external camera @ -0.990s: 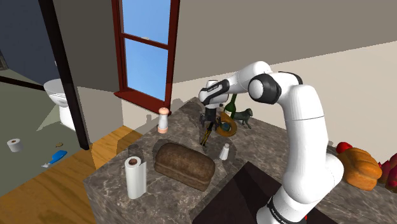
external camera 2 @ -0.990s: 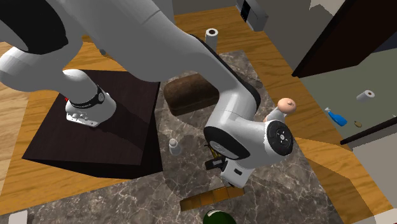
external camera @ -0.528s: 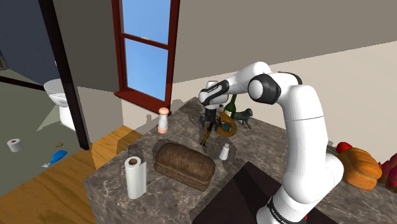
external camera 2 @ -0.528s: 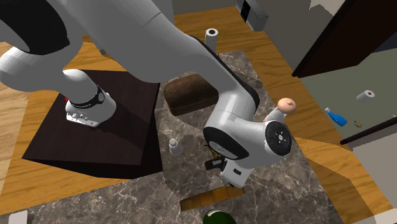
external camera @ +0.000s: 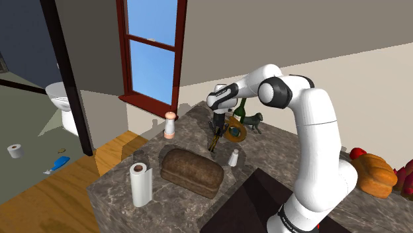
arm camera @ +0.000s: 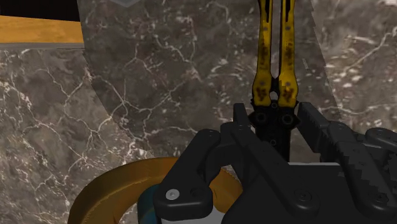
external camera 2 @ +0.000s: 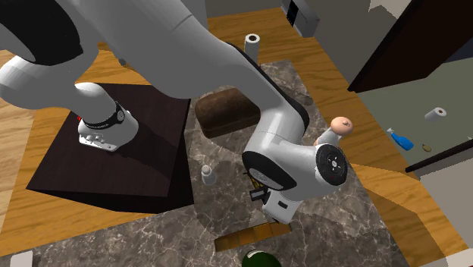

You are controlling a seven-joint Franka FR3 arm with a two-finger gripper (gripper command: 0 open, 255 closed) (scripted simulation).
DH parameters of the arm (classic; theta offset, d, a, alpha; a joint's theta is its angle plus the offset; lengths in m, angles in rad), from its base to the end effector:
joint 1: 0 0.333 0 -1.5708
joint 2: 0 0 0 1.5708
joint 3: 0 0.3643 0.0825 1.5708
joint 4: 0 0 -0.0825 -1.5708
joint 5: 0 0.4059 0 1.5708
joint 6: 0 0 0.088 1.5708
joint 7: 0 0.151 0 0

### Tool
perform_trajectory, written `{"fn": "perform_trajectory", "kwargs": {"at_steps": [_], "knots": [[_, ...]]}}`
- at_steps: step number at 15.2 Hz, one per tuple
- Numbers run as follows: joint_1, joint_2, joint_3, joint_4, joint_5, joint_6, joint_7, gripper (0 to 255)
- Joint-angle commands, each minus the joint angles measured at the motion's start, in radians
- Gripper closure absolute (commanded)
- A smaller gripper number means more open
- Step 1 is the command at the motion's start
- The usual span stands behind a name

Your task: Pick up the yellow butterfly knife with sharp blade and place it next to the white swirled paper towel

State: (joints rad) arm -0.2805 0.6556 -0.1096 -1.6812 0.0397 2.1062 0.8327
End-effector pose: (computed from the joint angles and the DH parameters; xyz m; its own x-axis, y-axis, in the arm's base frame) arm 0.6405 -0.2536 0.1846 0.3186 -0.9399 -0.1227 -0.9217 -0.3374 0.1914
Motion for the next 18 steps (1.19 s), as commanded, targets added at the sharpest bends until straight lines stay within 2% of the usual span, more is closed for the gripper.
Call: {"fn": "perform_trajectory", "kwargs": {"at_steps": [1,18], "knots": [[0.0,0.0,0.0,0.0,0.0,0.0,0.0,255],[0.006,-0.127,-0.009,0.026,-0.013,-0.153,0.003,255]]}}
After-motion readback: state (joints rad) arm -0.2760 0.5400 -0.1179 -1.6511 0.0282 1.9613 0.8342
